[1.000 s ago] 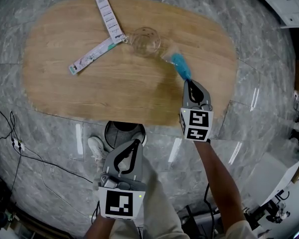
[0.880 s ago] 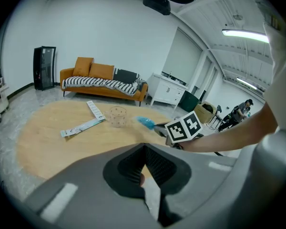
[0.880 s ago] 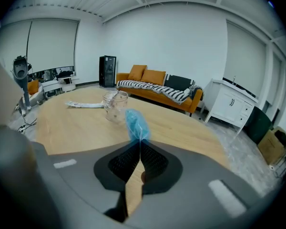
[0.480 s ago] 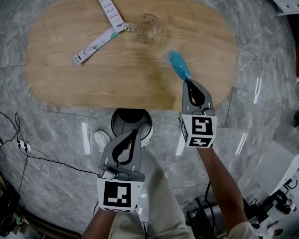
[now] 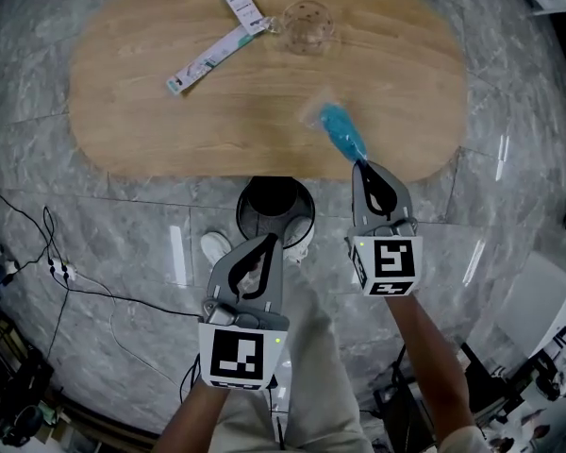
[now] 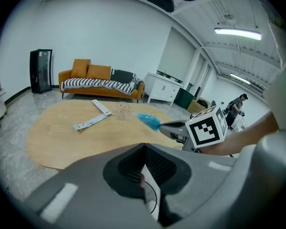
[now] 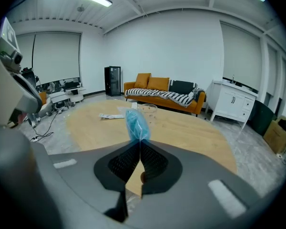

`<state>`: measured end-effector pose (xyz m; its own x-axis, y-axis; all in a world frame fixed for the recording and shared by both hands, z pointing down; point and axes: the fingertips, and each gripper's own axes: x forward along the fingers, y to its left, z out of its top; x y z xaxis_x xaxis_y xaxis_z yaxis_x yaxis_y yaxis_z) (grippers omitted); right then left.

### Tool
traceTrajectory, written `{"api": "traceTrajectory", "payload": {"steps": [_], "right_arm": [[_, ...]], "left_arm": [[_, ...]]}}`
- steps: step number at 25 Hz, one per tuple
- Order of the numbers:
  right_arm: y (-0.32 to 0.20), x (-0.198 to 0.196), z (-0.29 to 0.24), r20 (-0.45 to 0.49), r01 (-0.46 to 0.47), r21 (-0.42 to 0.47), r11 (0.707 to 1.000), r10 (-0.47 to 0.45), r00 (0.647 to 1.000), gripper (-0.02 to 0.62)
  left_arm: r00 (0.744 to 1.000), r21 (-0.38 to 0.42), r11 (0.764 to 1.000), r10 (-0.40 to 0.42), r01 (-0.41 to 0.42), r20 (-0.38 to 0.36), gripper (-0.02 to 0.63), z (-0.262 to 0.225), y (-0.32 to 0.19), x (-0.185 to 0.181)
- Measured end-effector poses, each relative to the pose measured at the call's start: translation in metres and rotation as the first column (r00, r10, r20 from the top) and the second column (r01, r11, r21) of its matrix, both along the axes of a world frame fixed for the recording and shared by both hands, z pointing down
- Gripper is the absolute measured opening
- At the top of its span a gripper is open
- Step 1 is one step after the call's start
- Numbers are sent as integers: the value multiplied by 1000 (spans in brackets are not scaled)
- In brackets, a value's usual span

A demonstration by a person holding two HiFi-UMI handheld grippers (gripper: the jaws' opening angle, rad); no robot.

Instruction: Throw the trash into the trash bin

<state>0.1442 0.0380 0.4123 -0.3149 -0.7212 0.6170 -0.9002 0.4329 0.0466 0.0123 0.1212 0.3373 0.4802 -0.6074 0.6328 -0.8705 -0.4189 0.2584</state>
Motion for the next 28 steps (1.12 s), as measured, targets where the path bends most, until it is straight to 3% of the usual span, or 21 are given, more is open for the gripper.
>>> {"api": "traceTrajectory", "payload": {"steps": [7, 28], "right_arm": [[55, -31, 8, 9, 23, -25, 999, -23, 1000, 31], [156, -69, 92, -5, -91, -166, 982, 91, 996, 32]], "left_arm": [[999, -10, 999, 42, -42, -5, 0, 13, 24, -15], [987, -108, 981, 160, -160, -4, 0, 98, 78, -40]]}}
